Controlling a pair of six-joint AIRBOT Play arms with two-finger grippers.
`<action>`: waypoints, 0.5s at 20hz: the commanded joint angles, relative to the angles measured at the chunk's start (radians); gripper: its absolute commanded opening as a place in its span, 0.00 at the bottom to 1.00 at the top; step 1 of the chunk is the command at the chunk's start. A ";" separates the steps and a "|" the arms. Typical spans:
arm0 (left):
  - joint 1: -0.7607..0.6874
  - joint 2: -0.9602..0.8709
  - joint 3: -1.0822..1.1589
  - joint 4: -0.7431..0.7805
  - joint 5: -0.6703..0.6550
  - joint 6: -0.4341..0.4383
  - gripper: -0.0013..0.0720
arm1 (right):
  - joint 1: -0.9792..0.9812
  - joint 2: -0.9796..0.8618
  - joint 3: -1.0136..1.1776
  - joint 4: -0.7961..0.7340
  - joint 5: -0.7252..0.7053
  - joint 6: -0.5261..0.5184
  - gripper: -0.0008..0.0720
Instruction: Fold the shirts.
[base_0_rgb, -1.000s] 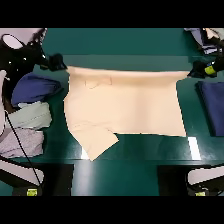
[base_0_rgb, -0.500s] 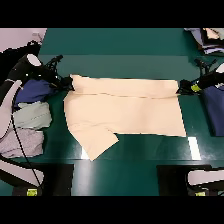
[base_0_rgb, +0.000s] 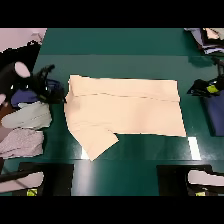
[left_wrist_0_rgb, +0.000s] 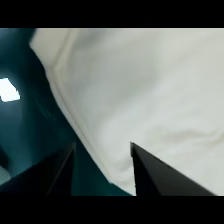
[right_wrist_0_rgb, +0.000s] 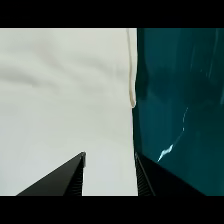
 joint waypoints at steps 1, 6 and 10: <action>-0.039 0.227 -0.306 -0.013 0.006 -0.082 0.63 | -0.034 0.070 -0.001 0.002 0.056 -0.016 0.52; -0.057 0.404 -0.614 -0.222 0.084 -0.101 0.63 | -0.033 0.121 -0.001 0.003 0.060 -0.023 0.52; -0.057 0.415 -0.687 -0.311 0.201 -0.097 0.63 | -0.033 0.134 -0.001 0.002 0.082 -0.033 0.52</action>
